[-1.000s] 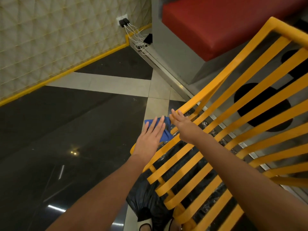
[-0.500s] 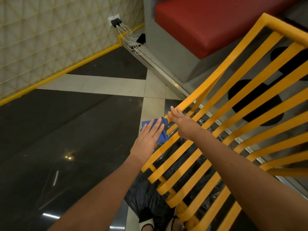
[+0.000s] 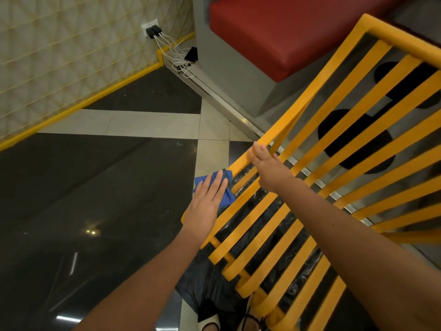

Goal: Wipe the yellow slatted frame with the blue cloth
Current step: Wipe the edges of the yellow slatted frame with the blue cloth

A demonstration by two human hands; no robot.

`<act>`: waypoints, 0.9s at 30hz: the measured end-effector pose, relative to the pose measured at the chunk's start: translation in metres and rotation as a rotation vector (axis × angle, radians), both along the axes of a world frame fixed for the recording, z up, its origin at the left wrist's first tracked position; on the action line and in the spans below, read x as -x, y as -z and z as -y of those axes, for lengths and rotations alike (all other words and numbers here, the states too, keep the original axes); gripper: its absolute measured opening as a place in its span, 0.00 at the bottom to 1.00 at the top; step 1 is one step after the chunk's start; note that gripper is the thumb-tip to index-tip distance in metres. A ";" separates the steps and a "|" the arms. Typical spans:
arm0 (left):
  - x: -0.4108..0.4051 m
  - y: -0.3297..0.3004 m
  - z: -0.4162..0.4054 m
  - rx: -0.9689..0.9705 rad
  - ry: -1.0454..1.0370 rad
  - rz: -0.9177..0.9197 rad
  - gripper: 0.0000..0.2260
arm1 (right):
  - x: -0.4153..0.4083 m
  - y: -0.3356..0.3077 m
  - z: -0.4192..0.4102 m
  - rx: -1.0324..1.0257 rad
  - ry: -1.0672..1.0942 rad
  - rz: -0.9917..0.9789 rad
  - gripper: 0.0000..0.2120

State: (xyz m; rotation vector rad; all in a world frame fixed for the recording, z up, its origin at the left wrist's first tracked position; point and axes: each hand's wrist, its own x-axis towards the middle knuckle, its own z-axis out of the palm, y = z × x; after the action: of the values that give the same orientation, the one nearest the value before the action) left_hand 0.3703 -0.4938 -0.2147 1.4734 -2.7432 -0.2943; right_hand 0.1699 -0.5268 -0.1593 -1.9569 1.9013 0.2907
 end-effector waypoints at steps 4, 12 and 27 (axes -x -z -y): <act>0.048 -0.012 0.032 -0.034 0.014 -0.019 0.34 | 0.029 0.000 0.016 0.010 -0.009 -0.068 0.40; 0.013 0.005 0.001 0.080 -0.085 -0.082 0.40 | 0.043 0.006 0.025 0.055 -0.045 -0.088 0.41; 0.101 -0.009 0.020 -0.015 -0.445 -0.137 0.34 | 0.049 -0.003 0.031 -0.017 -0.082 -0.032 0.41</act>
State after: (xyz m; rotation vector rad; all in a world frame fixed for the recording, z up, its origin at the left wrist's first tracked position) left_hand 0.2689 -0.5143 -0.2060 1.9272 -2.2334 -0.3837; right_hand 0.1212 -0.5579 -0.1568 -2.0336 1.8345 0.3630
